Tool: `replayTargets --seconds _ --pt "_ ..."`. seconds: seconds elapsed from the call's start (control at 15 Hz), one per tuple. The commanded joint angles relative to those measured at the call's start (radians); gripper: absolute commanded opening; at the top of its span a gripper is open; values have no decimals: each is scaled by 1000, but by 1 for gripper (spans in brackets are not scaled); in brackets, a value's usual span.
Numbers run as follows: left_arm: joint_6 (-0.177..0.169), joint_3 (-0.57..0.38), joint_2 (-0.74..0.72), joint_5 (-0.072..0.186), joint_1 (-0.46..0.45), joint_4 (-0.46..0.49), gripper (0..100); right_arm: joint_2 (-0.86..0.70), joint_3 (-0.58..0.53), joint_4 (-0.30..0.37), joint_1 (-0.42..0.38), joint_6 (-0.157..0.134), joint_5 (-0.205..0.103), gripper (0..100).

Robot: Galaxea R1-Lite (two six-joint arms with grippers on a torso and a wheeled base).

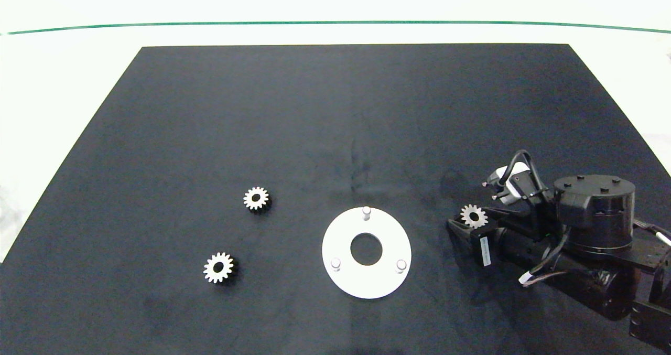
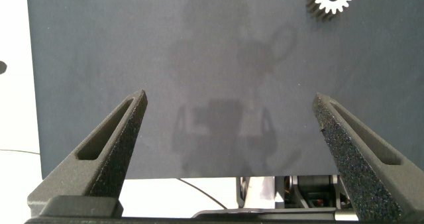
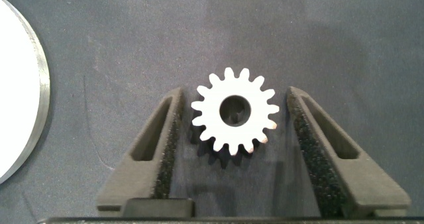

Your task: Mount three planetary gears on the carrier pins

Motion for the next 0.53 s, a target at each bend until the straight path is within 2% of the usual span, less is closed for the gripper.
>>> replayTargets --seconds 0.07,0.53 --pt "0 0 1 0 0 3 100 0 0 -4 0 -1 -2 55" --pt "2 0 1 0 0 3 100 0 0 -4 2 -1 0 42"
